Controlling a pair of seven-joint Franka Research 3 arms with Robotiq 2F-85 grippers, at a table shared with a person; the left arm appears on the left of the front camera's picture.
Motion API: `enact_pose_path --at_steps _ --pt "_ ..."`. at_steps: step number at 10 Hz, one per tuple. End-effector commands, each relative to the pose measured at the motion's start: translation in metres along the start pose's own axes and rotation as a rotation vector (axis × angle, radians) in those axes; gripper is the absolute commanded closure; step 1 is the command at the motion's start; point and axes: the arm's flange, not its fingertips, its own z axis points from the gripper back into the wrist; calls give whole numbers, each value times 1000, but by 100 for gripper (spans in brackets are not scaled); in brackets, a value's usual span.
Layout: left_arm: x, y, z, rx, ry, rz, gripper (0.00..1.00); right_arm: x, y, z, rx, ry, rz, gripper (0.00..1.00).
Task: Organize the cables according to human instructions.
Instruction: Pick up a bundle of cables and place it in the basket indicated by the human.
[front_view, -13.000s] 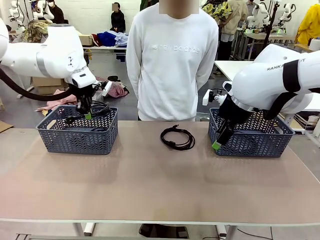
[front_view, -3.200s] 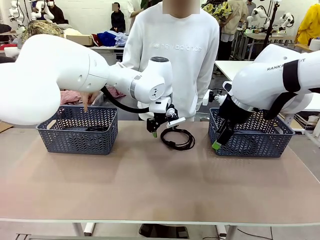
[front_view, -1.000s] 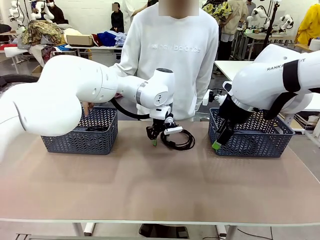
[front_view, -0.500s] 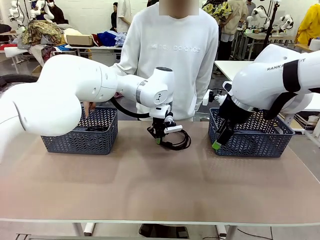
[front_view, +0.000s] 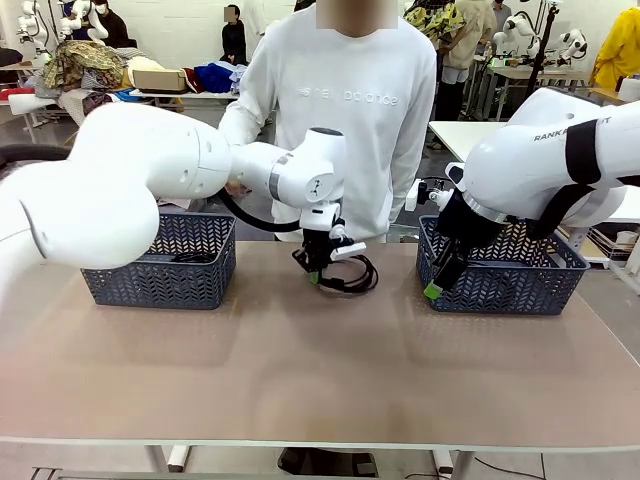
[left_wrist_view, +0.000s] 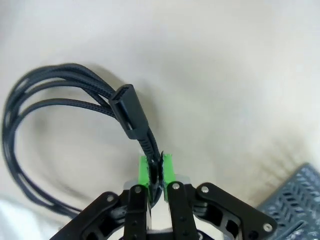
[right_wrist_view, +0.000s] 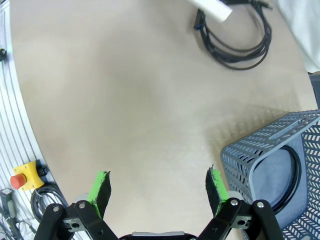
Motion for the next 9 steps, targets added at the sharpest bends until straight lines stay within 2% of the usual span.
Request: enact_pose_path --at_steps 1,3,6,9 --pt "2 -32 51 12 1 274 100 2 -1 2 -11 7 -2 0" --pt "0 -62 90 34 -44 439 100 2 -1 2 -11 7 -2 0" --pt "-10 -120 144 70 -94 600 100 2 -1 2 -11 7 -2 0" --pt "-32 -183 172 100 -38 739 100 2 -1 2 -11 7 -2 0"
